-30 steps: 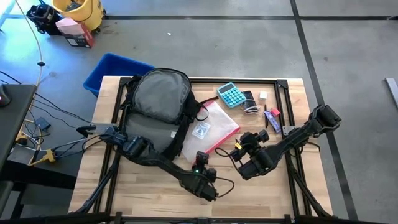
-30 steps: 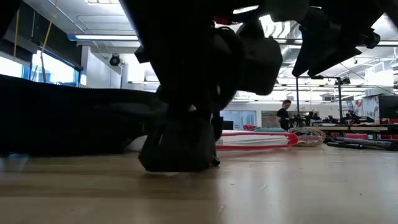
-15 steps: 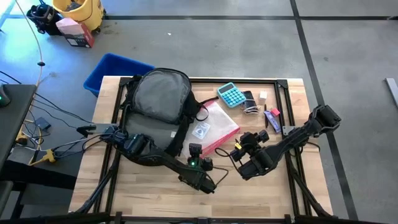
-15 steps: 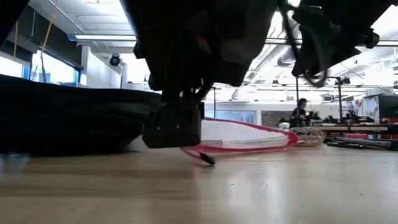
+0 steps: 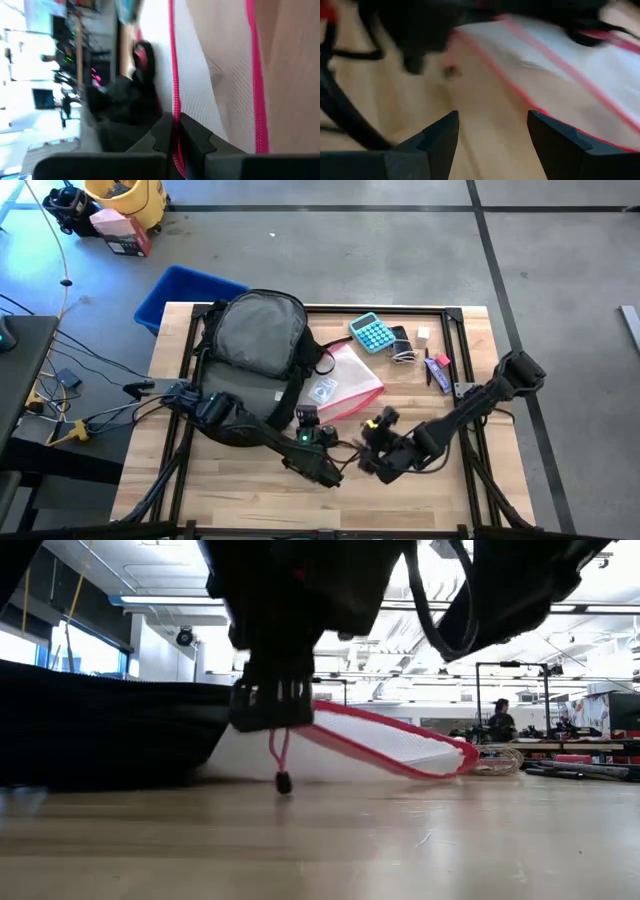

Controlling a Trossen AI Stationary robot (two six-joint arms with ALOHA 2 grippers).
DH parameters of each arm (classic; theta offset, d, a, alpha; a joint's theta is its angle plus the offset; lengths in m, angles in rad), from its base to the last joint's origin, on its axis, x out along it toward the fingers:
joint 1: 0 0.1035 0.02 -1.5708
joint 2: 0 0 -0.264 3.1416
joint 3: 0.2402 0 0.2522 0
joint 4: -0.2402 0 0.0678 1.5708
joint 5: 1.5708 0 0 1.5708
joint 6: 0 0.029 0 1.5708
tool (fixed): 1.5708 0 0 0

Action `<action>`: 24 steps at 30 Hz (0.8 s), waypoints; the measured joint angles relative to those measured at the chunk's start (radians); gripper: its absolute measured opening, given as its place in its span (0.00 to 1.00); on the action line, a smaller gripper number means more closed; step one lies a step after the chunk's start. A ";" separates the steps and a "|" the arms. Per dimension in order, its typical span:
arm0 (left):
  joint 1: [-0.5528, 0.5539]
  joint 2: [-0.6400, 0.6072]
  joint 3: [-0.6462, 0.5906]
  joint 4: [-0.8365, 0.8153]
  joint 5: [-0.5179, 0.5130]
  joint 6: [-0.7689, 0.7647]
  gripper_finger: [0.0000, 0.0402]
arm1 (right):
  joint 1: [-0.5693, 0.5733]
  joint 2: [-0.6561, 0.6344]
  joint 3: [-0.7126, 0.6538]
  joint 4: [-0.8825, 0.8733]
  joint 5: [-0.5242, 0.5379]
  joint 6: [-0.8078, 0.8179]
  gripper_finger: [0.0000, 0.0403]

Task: Unpack backpack
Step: Prepare the pink zip bag

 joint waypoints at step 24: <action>-0.084 -0.019 -0.016 0.162 -0.034 0.056 0.21 | -0.021 0.057 -0.061 -0.041 0.075 0.166 0.55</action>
